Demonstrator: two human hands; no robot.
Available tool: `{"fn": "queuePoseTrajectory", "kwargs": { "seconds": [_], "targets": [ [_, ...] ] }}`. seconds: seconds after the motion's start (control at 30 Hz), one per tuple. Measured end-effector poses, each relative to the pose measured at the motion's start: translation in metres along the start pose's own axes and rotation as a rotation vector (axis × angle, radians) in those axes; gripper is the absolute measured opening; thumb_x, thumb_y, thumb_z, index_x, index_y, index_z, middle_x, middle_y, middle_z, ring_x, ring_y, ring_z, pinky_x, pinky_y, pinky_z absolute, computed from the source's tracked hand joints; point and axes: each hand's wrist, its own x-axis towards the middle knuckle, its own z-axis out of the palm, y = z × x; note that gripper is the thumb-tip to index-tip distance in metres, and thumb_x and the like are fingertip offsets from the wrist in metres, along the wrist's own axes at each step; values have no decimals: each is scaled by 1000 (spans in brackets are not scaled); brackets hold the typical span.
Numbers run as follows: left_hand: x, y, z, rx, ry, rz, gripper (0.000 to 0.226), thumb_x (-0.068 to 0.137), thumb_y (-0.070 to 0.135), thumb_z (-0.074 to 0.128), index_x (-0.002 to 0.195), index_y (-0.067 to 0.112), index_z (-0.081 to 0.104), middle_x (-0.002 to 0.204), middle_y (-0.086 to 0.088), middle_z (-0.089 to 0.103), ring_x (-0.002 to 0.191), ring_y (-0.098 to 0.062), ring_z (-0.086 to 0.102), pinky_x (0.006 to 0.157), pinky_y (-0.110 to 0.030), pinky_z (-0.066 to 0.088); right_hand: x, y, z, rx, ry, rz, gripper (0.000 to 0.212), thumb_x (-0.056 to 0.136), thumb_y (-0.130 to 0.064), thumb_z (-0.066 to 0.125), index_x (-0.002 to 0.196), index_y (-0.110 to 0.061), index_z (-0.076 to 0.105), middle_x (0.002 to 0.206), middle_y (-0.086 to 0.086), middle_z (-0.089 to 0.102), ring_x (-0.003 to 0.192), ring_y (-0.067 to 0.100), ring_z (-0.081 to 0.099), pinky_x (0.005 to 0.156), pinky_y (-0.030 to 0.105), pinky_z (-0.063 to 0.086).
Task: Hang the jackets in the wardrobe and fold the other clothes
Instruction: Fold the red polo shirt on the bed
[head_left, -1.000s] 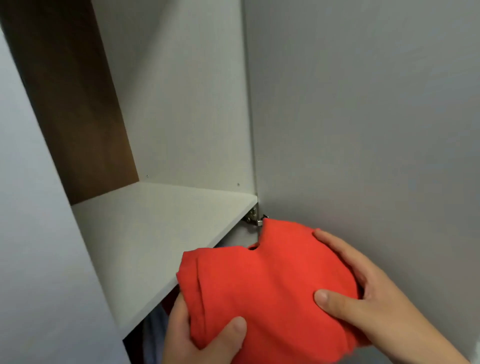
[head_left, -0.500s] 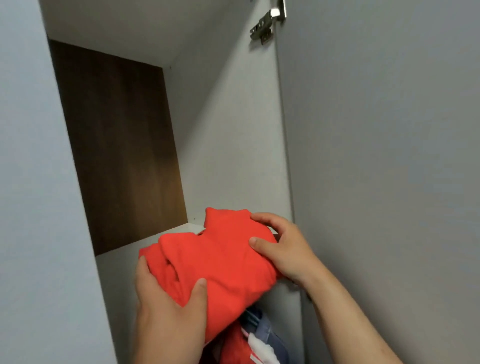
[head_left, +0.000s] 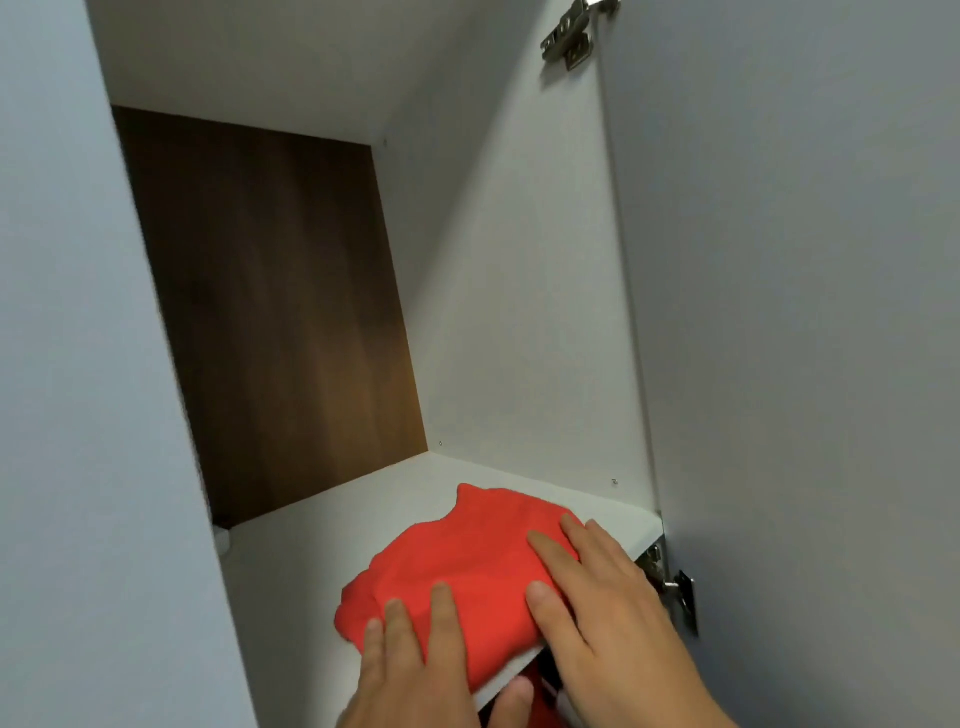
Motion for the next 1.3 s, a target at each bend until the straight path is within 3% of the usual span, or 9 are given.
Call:
{"fn": "queuePoseTrajectory", "kwargs": {
  "seconds": [0.07, 0.1, 0.17, 0.23, 0.37, 0.47, 0.67, 0.83, 1.3],
  "targets": [
    [10, 2, 4, -33, 95, -26, 141, 53, 93, -20, 147, 6, 39, 141, -42, 38, 128, -56, 44, 101, -57, 43, 15, 5, -4, -14, -111, 8, 53, 99, -61, 24, 151, -52, 14, 163, -18, -8, 149, 3, -12, 119, 24, -4],
    [17, 1, 7, -6, 58, -63, 144, 45, 92, -25, 154, 12, 22, 153, -36, 23, 140, -49, 31, 112, -52, 32, 24, 6, -6, -2, -165, 8, 54, 99, -60, 24, 152, -51, 13, 164, -15, -9, 149, 4, -12, 120, 25, -5],
    [34, -2, 7, -73, -59, -231, 119, 60, 90, -10, 156, 19, -9, 162, -21, -7, 151, -36, 3, 121, -42, 12, 41, 9, -5, 14, -268, -4, 57, 100, -58, 25, 154, -45, 12, 165, -12, -8, 150, 6, -12, 120, 26, -5],
    [56, 6, 5, -23, -112, -360, 100, 84, 82, 14, 156, 16, -6, 163, -20, -8, 151, -36, 2, 121, -45, 13, 59, 14, 1, 27, -326, -6, 62, 101, -57, 26, 157, -36, 10, 165, -8, -8, 151, 9, -11, 120, 27, -4],
    [89, 18, 3, -56, -167, -418, 106, 85, 81, 26, 156, 6, 1, 162, -24, -1, 150, -39, 6, 120, -45, 16, 90, 19, 13, 32, -366, 27, 75, 100, -58, 29, 158, -20, 0, 165, -1, -9, 152, 14, -8, 121, 30, -2],
    [100, 17, 15, -93, -30, -391, 105, 88, 75, 28, 154, -2, -1, 160, -30, 0, 148, -45, 5, 121, -45, 14, 110, 22, 17, 23, -384, 51, 81, 99, -60, 30, 158, -16, -3, 166, 1, -8, 152, 15, -8, 121, 32, -1],
    [123, 17, 23, -341, 92, -381, 96, 93, 68, 26, 154, -1, -1, 161, -27, -2, 150, -41, -1, 123, -45, 6, 147, 27, 27, 31, -440, 21, 80, 99, -59, 33, 158, -13, 5, 166, 3, 2, 152, 15, 1, 123, 32, 4],
    [150, 12, 25, -403, 123, -470, 92, 94, 65, 30, 154, -1, 5, 162, -23, 4, 149, -39, 5, 122, -45, 10, 166, 22, 36, 176, -417, -12, 60, 102, -41, 43, 153, -12, 29, 158, 5, 34, 141, 19, 35, 114, 27, 25],
    [249, -7, 38, -309, 166, -468, 83, 98, 59, 27, 154, 0, 10, 161, -23, 12, 148, -39, 13, 121, -45, 14, 248, 37, 98, -77, -482, -47, 65, 106, -44, 22, 157, -7, 7, 166, 10, 3, 152, 20, 2, 123, 31, 2]
  ]
}}
